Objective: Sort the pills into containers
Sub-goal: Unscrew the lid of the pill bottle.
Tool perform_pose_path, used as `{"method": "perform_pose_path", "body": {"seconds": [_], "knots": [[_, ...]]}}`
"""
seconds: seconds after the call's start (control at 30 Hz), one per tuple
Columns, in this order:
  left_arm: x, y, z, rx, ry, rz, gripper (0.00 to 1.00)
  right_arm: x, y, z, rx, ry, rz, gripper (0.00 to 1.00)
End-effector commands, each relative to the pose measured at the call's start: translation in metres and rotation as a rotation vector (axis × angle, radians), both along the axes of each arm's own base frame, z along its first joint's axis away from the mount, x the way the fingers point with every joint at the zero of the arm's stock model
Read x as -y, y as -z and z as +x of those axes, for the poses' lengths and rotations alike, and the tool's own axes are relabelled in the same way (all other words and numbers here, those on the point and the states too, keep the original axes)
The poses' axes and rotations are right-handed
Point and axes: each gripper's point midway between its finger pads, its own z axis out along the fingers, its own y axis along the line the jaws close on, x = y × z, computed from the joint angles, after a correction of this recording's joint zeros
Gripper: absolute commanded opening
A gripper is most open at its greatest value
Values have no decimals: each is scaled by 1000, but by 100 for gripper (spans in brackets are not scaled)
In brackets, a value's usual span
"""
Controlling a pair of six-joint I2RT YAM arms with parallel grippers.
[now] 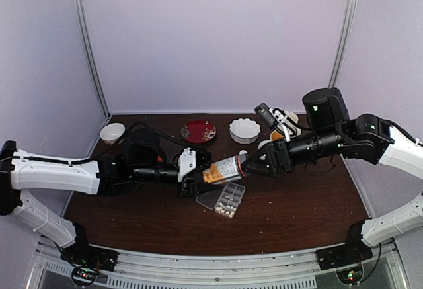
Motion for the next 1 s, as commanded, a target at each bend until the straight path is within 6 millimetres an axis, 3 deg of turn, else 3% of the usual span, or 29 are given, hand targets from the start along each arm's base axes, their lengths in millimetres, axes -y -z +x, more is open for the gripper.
{"method": "perform_pose_path", "body": {"seconds": [0.0,0.23,0.47,0.6,0.73,0.83,0.97], "knots": [[2,-20,-2,48,28,-66,11,-8,-11,3,-21,-6,55,78],[0,-24,-5,64,38,-89,11,-12,-2,4,-42,-20,35,72],[0,-24,-7,63,47,-92,11,-16,-4,-3,-40,-82,47,31],[0,-28,-9,59,58,-107,10,-18,-3,-14,42,-206,39,23],[1,-28,-12,46,73,-120,10,-15,6,-13,334,-361,-37,21],[3,-29,-13,36,82,-127,10,-13,-5,-8,642,-474,-67,20],[4,-27,-15,13,91,-132,10,-7,-7,-25,1078,-774,-102,18]]}}
